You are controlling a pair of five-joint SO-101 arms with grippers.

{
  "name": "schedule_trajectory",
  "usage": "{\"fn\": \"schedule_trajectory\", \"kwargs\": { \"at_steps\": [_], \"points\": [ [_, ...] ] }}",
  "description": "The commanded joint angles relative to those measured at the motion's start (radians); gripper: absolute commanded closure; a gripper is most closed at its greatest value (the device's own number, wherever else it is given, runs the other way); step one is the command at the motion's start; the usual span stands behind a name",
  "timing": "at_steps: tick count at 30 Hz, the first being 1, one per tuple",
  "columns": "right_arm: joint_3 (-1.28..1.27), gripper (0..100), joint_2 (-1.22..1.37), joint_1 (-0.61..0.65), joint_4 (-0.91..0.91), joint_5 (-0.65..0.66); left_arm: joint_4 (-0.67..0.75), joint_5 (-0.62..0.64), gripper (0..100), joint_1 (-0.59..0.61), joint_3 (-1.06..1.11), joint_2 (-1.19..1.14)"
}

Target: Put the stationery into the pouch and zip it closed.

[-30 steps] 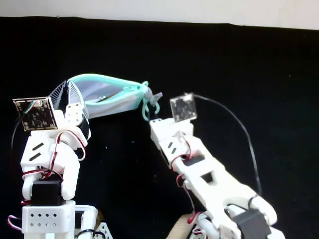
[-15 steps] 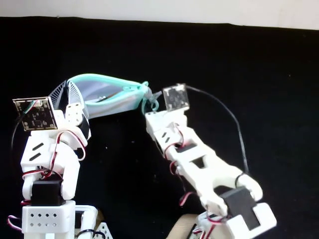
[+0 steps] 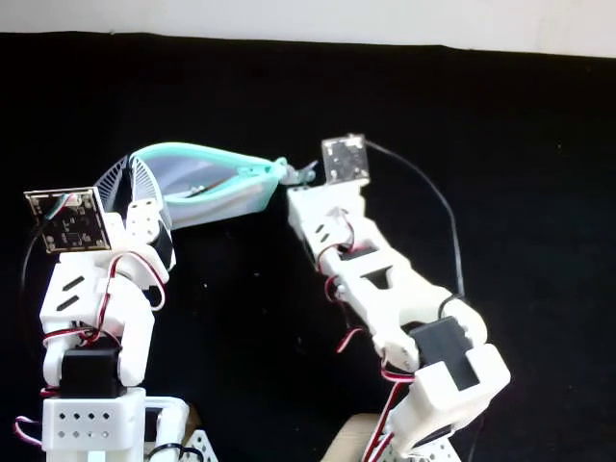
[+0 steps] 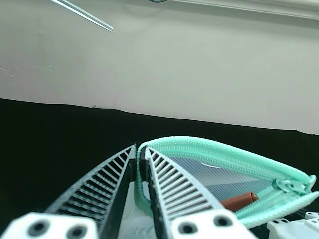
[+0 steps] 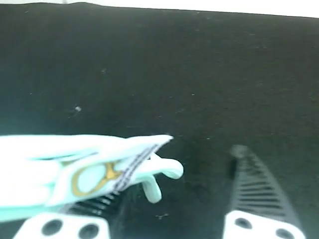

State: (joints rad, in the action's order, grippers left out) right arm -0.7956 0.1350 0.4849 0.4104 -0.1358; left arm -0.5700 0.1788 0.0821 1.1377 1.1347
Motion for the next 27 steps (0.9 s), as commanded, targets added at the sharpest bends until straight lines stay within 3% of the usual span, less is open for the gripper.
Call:
{"fn": "schedule_trajectory", "kwargs": {
  "at_steps": [1,10,23,27],
  "points": [
    [0.035,96.4,-0.047,-0.03,0.021,-0.005,-0.048,0.012,99,-0.022,0.024,-0.087],
    [-0.124,99.4,-0.197,-0.096,0.021,-0.005,-0.048,0.012,99,-0.022,0.024,-0.087],
    [-0.527,99.4,-0.816,-0.128,0.021,-0.003,-0.046,0.012,99,-0.025,0.024,-0.087],
    [-0.578,99.4,-0.926,-0.156,0.021,0.095,-0.046,0.012,99,-0.027,0.024,-0.087]
  ]
}}
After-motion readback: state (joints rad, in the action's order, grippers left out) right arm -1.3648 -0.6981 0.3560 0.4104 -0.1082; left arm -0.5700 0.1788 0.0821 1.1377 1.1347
